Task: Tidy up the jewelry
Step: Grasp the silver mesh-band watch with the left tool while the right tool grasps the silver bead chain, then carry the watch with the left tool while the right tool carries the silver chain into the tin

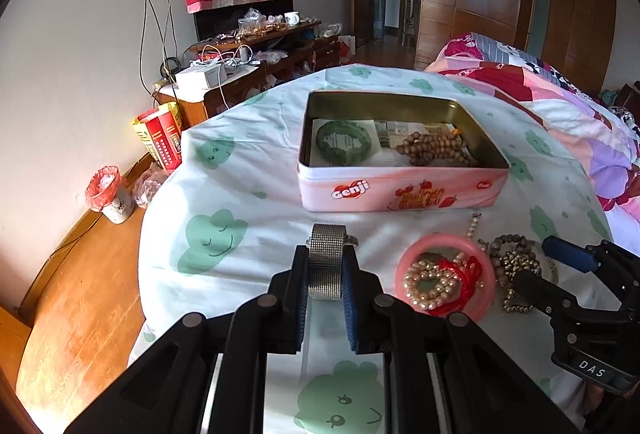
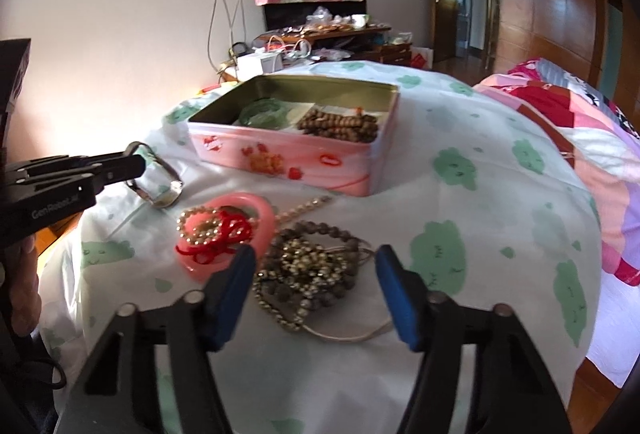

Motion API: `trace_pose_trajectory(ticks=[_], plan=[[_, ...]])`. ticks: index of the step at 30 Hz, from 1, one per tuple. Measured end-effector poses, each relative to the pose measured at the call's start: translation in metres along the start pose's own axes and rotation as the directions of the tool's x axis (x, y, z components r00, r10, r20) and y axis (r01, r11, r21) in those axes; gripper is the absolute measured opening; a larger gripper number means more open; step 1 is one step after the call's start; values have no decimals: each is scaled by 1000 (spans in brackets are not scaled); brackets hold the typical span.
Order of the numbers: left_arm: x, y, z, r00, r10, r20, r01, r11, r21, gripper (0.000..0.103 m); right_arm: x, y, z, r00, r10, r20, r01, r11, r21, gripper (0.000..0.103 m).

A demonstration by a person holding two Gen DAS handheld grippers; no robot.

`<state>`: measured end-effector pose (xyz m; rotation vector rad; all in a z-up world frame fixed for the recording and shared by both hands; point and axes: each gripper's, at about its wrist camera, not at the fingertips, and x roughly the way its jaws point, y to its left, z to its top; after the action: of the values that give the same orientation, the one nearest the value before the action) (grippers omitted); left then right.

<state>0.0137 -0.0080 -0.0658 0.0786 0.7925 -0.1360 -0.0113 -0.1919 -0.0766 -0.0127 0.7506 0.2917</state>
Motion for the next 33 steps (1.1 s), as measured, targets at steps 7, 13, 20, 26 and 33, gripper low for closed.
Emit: trace_pose_trajectory(ticks=[7,13,20,26,33], plan=[[8,2,-6,1000,-10,-29,10,1000,-10,15,12,7,-6,999,24,-46,-26,999,-32,34],[8,1,-6,1000,-10,-28,10,1000,-9,15,5,5,-7,998,60,-21,-61,998,-25,21],[7,0,-7,1000,-14,-26,14,1000,-11,15,-1,6,-3,997,78,5,-78,997,-21,13],[-1,-3,-5,1000,-24,-2,24,1000,-11,15,-16,4,5,995,83,58,-82,996,-18,13],[-12,0,1,999,-30,21,30,999,-20,15,-33,-4,15,988,89,126,-90,996,5,13]])
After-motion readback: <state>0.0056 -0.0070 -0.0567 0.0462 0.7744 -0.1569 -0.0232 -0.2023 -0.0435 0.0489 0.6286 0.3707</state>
